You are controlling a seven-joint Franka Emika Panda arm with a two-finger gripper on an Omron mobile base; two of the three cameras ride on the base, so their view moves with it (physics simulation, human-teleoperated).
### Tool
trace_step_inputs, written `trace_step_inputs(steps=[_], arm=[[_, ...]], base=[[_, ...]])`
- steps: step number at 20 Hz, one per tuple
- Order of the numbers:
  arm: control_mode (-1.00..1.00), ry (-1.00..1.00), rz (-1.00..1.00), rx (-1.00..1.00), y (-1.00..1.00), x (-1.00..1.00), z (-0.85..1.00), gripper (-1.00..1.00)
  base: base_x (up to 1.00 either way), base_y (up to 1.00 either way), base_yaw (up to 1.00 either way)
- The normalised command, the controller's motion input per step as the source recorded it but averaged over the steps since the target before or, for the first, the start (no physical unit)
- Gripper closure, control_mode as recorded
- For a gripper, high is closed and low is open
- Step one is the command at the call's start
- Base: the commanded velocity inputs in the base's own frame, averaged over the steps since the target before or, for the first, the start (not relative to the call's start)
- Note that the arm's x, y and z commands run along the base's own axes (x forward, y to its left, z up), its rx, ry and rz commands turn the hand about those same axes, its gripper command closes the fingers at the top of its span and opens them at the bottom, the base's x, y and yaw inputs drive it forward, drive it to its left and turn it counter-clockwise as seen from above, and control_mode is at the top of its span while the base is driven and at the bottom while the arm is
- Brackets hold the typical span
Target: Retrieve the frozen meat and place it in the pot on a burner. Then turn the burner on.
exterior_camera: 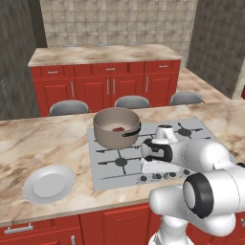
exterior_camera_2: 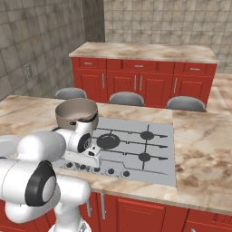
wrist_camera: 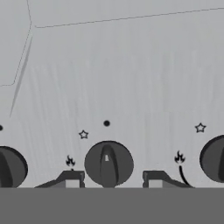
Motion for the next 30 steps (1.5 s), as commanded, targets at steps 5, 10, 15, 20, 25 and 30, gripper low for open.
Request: trace_step_inputs(steps=[5,10,15,20,25,30], arm=[[-1.00,-0.01,0.01,0.00,0.01,0.10,-0.01,1.00],[-1.00,0.00,0.14,0.00,0.00,0.04,-0.06,1.00],[-1.00,0.00,0.31,-0.03,0.00,0.00,-0.14,1.00],[-1.00,0.00,0.48,0.00,-0.07,-0.04,-0.21,1.00],[-1.00,0.00,0.60,0.02,-0.09,-0.08,-0.22,1.00],[-1.00,-0.03,0.61,0.02,-0.04,-0.06,-0.21,1.00]], base=[[0.00,0.00,0.00],[0.00,0.00,0.00],[0.00,0.00,0.00],[0.00,0.00,0.00],[0.00,0.00,0.00],[0.00,0.00,0.00]])
